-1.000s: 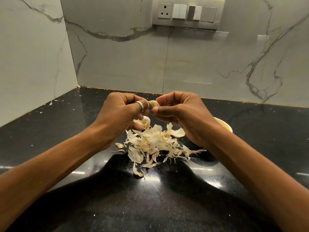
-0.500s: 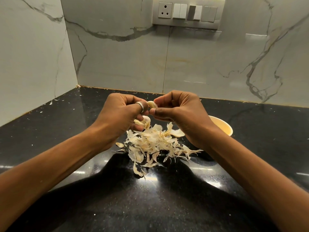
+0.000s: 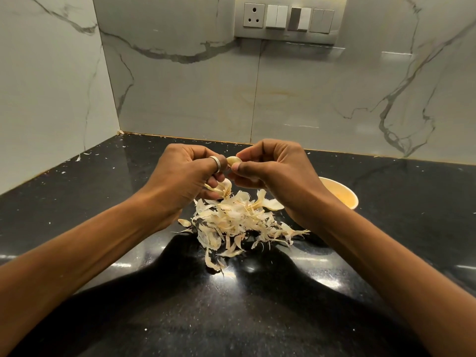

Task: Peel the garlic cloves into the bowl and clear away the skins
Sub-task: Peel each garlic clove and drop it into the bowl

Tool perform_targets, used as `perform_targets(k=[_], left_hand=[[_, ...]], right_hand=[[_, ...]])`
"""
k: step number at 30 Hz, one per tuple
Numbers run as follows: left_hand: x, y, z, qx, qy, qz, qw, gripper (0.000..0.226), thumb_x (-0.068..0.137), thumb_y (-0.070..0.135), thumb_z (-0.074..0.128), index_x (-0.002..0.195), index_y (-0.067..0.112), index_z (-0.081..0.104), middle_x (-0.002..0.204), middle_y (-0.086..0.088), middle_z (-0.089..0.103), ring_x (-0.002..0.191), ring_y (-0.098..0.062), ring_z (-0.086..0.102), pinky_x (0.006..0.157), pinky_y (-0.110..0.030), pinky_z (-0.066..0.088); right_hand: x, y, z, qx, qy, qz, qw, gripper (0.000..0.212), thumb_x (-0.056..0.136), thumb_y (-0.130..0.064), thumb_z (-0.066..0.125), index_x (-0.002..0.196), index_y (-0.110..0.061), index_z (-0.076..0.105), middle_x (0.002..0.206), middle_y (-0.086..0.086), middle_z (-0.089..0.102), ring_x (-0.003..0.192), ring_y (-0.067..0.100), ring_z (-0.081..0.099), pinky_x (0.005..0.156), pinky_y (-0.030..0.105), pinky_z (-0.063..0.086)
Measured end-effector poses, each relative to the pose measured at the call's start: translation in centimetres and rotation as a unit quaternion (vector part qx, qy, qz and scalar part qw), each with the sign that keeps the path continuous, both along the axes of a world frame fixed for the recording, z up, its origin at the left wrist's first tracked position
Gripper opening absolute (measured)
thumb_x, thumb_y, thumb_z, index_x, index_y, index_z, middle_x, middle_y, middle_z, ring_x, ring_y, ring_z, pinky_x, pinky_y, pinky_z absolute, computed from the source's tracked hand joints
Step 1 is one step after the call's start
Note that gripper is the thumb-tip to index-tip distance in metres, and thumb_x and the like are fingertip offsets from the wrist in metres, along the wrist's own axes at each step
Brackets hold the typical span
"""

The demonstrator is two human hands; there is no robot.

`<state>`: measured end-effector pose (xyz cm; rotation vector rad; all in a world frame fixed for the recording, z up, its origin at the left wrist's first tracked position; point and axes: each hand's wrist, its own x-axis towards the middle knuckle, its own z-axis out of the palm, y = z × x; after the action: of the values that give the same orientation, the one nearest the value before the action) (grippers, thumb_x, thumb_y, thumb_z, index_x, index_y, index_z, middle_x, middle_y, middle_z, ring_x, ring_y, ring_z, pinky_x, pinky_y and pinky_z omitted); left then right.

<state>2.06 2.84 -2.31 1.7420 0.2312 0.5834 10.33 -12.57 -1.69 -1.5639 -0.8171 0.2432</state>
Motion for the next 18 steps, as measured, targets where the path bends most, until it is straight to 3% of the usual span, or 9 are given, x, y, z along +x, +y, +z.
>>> perform_targets(k=[6,18], left_hand=[[-0.01,-0.01,0.11,0.0,0.008,-0.009,1.0,0.014,0.094,0.005,0.062,0.086,0.0,0.072,0.064,-0.006,0.064,0.05,-0.007,0.056,0.046,-0.021,0.051],[-0.23,-0.11,0.66,-0.005,0.026,-0.032,0.999,0.014,0.093,0.003,0.061,0.086,-0.001,0.071,0.062,-0.003,0.065,0.051,-0.006,0.056,0.046,-0.02,0.051]], right_hand=[[-0.07,-0.02,-0.13,-0.004,-0.009,-0.01,1.0,0.013,0.093,-0.004,0.069,0.104,0.001,0.067,0.093,0.017,0.076,0.081,0.023,0.077,0.07,0.027,0.061],[-0.09,-0.05,0.2,0.029,0.089,0.008,0.996,0.009,0.097,-0.002,0.062,0.104,0.001,0.067,0.095,0.019,0.076,0.084,0.025,0.076,0.065,0.024,0.059]])
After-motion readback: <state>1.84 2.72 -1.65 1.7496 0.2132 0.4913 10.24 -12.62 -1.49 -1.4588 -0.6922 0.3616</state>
